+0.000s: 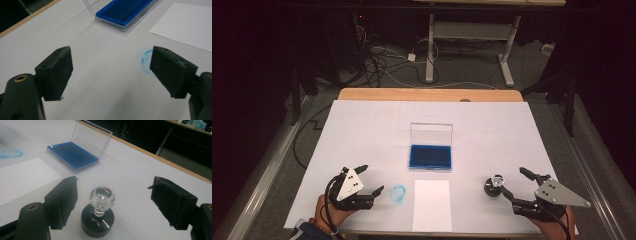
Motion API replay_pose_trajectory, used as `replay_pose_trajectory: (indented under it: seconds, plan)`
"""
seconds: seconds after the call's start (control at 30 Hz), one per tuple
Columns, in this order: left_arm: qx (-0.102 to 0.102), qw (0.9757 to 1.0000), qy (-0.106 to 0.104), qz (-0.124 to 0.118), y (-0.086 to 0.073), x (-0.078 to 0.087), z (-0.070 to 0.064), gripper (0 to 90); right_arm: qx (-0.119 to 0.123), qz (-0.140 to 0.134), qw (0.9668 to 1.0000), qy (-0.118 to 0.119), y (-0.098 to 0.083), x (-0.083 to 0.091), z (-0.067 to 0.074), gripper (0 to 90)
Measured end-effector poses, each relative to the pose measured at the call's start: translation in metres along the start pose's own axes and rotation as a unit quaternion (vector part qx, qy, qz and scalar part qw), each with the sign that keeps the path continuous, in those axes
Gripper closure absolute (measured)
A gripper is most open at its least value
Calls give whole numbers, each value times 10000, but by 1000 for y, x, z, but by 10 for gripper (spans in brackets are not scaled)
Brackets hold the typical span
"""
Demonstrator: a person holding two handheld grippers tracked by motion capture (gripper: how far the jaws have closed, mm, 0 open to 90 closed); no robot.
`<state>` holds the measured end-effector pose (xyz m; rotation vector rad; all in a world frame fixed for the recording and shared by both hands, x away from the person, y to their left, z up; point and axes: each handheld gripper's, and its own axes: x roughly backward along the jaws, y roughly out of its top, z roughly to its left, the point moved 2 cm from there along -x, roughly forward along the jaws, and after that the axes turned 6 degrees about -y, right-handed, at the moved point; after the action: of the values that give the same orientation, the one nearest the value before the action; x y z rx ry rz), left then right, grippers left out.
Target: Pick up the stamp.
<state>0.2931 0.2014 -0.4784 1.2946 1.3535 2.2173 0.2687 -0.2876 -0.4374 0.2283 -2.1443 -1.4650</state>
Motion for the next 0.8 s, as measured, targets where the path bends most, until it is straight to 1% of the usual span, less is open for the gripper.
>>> replay_pose_trajectory:
  seconds: [0.03, 0.1, 0.2, 0.23, 0.27, 0.3, 0.33, 0.37, 0.4, 0.43, 0.47, 0.5, 0.6, 0.63, 0.67, 0.7, 0.73, 0.8]
  plan:
    - [-18, 10000, 1, 5, 0, -1, 0, 179, -21, 38, 10000, 18, -1, -1, 0, 220]
    - [-31, 10000, -33, 27, 0, -2, 0, 179, 18, 81, 10000, 13, -1, -3, -2, 218]
    - [-20, 10000, -58, 68, -1, -4, 0, 179, -37, 99, 9999, 110, 1, -5, -3, 217]
    - [-21, 9999, -47, 93, -2, -4, 1, 179, -37, 99, 9999, 110, 1, -5, -3, 217]
    - [0, 9999, -54, 87, -2, -5, 2, 179, -24, 160, 9996, 213, 1, -8, -3, 216]
    - [5, 9999, -68, 105, -2, -6, 3, 178, -28, 224, 9995, 235, 0, -10, -3, 213]
    - [0, 9999, -76, 127, -3, -7, 4, 178, -52, 253, 9993, 278, -1, -11, -4, 213]
    - [0, 9999, -76, 127, -3, -7, 4, 179, -124, 307, 9988, 373, -1, -12, -5, 213]
    - [-61, 9999, -72, 139, -4, -8, 5, 179, -118, 331, 9986, 397, 0, -12, -6, 213]
    - [-61, 9999, -72, 139, -4, -8, 5, 178, -118, 331, 9986, 397, 0, -12, -6, 213]
    - [-52, 9998, -101, 144, -5, -8, 4, 178, -118, 389, 9979, 497, 3, -13, -7, 214]
    - [-35, 9998, -124, 147, -5, -8, 4, 178, -126, 416, 9976, 531, 5, -13, -7, 214]
    - [-32, 9998, -151, 138, -5, -6, 3, 178, -65, 618, 9958, 675, 7, -15, -6, 216]
    - [-48, 9998, -162, 129, -4, -6, 3, 178, -30, 709, 9950, 709, 8, -16, -6, 226]
    - [-116, 9996, -173, 169, -4, -6, 1, 178, -4, 822, 9936, 770, 9, -17, -5, 229]
    - [-116, 9996, -173, 169, -4, -6, 1, 178, -4, 822, 9936, 770, 9, -17, -5, 229]
    - [-143, 9995, -180, 193, -3, -6, 0, 178, 120, 981, 9917, 819, 14, -19, -5, 243]
    - [-143, 9995, -207, 193, -3, -6, -2, 178, 165, 1226, 9880, 922, 19, -21, -5, 246]
